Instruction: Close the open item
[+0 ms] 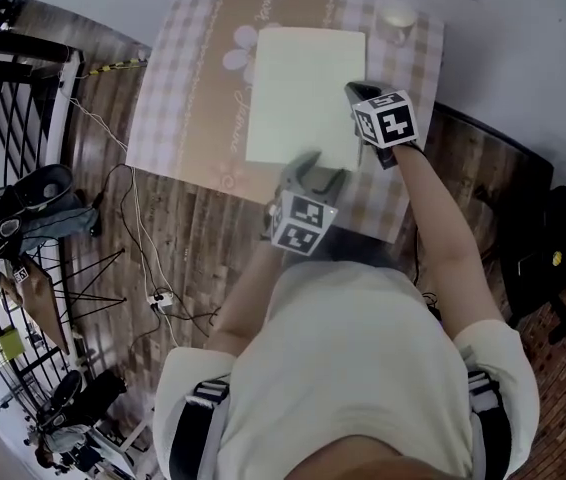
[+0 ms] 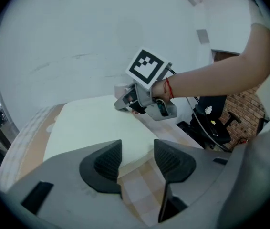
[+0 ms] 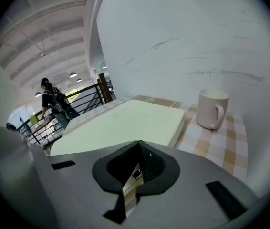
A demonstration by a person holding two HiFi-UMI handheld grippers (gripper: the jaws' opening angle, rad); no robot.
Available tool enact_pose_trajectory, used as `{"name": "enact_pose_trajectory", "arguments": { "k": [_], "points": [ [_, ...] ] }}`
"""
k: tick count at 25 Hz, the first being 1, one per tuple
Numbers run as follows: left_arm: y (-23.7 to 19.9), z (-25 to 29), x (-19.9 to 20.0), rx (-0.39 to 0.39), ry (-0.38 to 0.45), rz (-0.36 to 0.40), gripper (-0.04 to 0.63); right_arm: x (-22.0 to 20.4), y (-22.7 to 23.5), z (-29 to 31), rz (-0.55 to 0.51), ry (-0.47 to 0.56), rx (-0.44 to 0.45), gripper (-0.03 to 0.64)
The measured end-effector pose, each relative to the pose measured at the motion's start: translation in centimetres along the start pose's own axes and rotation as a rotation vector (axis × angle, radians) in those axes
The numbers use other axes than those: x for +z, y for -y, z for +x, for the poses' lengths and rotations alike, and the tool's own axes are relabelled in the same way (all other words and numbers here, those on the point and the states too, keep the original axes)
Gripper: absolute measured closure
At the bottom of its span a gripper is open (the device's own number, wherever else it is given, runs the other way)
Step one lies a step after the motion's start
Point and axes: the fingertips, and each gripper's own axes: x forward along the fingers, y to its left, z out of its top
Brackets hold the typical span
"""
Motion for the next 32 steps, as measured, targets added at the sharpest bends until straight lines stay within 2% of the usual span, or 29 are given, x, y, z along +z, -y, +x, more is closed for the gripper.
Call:
{"name": "enact_pose_trajectory", "arguments": {
  "k": [2,4,8,12,16,19,25,32],
  "points": [
    [-0.3,-0.9,0.0,0.008,0.028,-0.052,0.41,0.0,-0.1,0.0,-0.024,0.004,-0.025,0.617],
    [-1.0,-1.9,-0.1,0.023,0.052,-0.092,0.41,0.1,-0.1,0.0,-0.03,0.02,-0.051,0.617],
    [-2.3,-4.3,-1.1,0.059,0.081,-0.12,0.437,0.1,0.0,-0.6,-0.021,0.043,-0.103,0.617],
    [-3.9,-7.3,-2.5,0.088,0.124,-0.186,0.491,-0.3,-1.5,-3.0,-0.012,0.082,-0.161,0.617],
    [-5.3,-10.3,-4.1,0.1,0.167,-0.259,0.538,-1.5,-5.1,-5.8,-0.003,0.138,-0.197,0.617],
    [-6.0,-12.4,-5.2,0.118,0.204,-0.284,0.558,-2.7,-8.4,-7.7,-0.003,0.168,-0.201,0.617],
    [-6.2,-16.5,-7.5,0.129,0.263,-0.294,0.577,-5.0,-15.7,-11.5,0.037,0.229,-0.164,0.617],
    [-4.3,-21.0,-10.9,0.114,0.29,-0.294,0.583,-8.3,-23.8,-16.1,0.067,0.3,-0.129,0.617]
  ]
}}
